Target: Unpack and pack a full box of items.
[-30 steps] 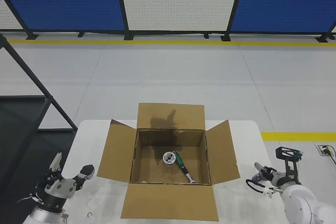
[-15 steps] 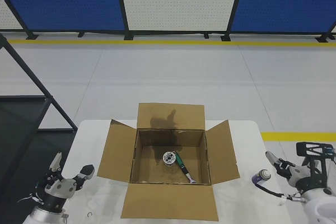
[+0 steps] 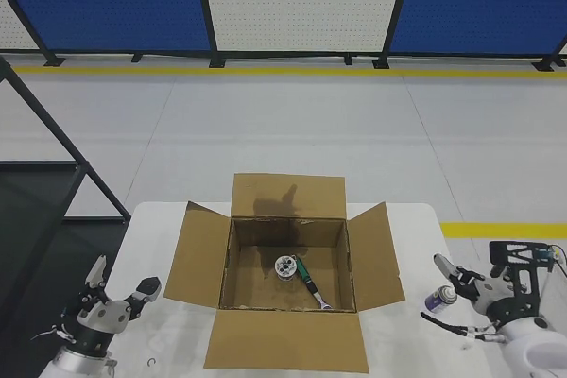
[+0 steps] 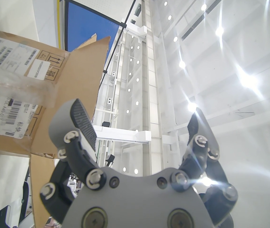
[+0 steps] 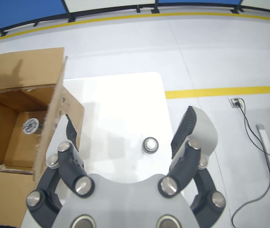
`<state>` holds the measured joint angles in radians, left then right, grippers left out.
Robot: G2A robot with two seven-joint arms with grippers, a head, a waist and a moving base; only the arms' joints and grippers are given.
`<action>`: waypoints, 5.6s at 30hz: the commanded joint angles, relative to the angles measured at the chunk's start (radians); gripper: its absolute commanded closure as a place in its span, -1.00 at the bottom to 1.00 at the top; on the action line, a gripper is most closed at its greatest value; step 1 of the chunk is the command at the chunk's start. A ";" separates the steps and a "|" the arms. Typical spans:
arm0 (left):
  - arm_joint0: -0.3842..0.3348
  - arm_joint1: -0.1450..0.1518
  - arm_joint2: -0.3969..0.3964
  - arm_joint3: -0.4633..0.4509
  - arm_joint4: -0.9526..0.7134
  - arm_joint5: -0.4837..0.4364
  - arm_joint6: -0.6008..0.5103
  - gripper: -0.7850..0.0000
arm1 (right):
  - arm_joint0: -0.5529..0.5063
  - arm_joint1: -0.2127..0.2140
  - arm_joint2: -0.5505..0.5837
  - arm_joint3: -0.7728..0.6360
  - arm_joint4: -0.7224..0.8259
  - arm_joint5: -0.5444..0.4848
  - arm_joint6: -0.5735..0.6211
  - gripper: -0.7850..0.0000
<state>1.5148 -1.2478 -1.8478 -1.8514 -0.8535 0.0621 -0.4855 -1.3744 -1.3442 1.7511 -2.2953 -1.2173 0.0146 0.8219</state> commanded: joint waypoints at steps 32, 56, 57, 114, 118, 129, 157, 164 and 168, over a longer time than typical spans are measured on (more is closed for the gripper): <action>0.026 0.007 -0.004 0.005 0.001 0.030 -0.024 -1.00 | 0.347 -0.003 -0.446 0.093 -0.071 -0.086 0.133 -1.00; 0.030 0.007 -0.112 0.102 -0.159 -0.028 -0.011 -1.00 | 0.609 -0.042 -0.727 0.408 -0.039 -0.106 0.288 -1.00; 0.030 0.007 -0.117 0.108 -0.167 -0.027 -0.016 -1.00 | 0.626 -0.047 -0.743 0.441 -0.028 -0.097 0.291 -1.00; 0.068 0.015 -0.116 0.104 -0.120 -0.014 -0.144 -1.00 | 1.081 -0.309 -1.068 1.570 0.286 0.041 0.176 0.21; 0.068 0.015 -0.116 0.104 -0.120 -0.014 -0.144 -1.00 | 1.094 -0.323 -1.072 1.604 0.292 0.029 0.162 0.72; 0.068 0.015 -0.116 0.104 -0.120 -0.014 -0.144 -1.00 | 1.086 -0.303 -1.033 1.470 0.211 0.029 0.172 1.00; 0.068 0.015 -0.116 0.104 -0.120 -0.014 -0.144 -1.00 | 0.629 -0.144 -0.755 0.549 -0.105 -0.057 0.337 1.00; 0.068 0.015 -0.116 0.104 -0.120 -0.014 -0.144 -1.00 | 0.614 -0.144 -0.747 0.516 -0.089 -0.071 0.288 1.00; 0.068 0.015 -0.116 0.104 -0.120 -0.014 -0.144 -1.00 | 0.587 -0.136 -0.684 0.395 -0.111 -0.043 0.298 1.00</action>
<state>1.5825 -1.2323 -1.9641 -1.7472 -0.9739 0.0484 -0.6293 -0.7787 -1.4822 1.0489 -1.8672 -1.3236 -0.0352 1.1159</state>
